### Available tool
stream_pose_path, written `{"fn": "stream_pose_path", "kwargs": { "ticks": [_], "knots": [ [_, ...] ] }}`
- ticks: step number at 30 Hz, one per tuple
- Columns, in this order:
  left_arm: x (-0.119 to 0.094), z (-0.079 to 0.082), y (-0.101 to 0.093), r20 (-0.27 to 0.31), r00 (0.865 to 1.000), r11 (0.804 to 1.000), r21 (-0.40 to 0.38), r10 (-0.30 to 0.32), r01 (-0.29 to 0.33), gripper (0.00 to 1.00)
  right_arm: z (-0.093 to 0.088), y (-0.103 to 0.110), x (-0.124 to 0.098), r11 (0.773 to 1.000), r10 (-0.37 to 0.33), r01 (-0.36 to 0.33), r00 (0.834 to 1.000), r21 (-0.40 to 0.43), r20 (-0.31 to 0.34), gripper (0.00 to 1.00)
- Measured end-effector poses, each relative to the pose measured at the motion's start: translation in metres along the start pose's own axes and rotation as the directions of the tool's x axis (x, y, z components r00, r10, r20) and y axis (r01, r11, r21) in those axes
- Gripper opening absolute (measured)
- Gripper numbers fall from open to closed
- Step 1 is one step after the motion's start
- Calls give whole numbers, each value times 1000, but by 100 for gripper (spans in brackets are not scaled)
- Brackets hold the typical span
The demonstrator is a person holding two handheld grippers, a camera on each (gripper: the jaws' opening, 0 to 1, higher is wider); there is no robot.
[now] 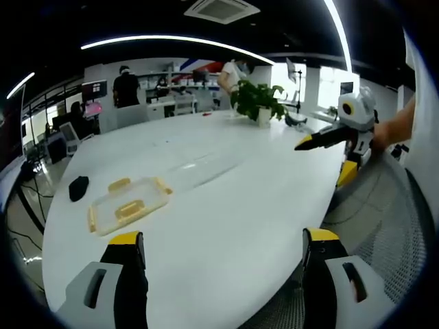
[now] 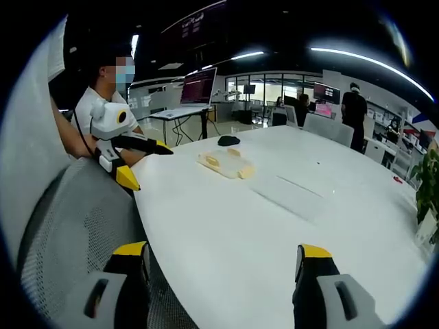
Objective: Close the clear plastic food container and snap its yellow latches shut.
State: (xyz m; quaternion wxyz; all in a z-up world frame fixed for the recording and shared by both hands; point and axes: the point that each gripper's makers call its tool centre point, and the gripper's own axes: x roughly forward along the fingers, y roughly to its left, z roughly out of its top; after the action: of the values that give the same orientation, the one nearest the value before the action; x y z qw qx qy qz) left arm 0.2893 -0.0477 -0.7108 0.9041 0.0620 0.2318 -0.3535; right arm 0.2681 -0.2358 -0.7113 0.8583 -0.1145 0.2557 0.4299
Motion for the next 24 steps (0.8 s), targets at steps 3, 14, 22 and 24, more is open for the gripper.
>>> {"fn": "stream_pose_path", "kwargs": {
  "ticks": [3, 14, 22, 24],
  "knots": [
    [0, 1, -1, 0, 1000, 1000, 3, -1, 1, 93, 1, 0, 0, 1000, -1, 1, 1000, 3, 3, 88],
    [0, 1, -3, -9, 1000, 1000, 18, -9, 9, 93, 0, 0, 0, 1000, 3, -3, 1000, -5, -4, 88],
    [0, 4, -1, -15, 1000, 1000, 24, -9, 10, 92, 3, 0, 1, 1000, 7, -7, 1000, -19, -9, 88],
    [0, 5, -1, -15, 1000, 1000, 28, -12, 13, 92, 6, -1, 1, 1000, 6, -6, 1000, -23, -5, 88]
  ]
}}
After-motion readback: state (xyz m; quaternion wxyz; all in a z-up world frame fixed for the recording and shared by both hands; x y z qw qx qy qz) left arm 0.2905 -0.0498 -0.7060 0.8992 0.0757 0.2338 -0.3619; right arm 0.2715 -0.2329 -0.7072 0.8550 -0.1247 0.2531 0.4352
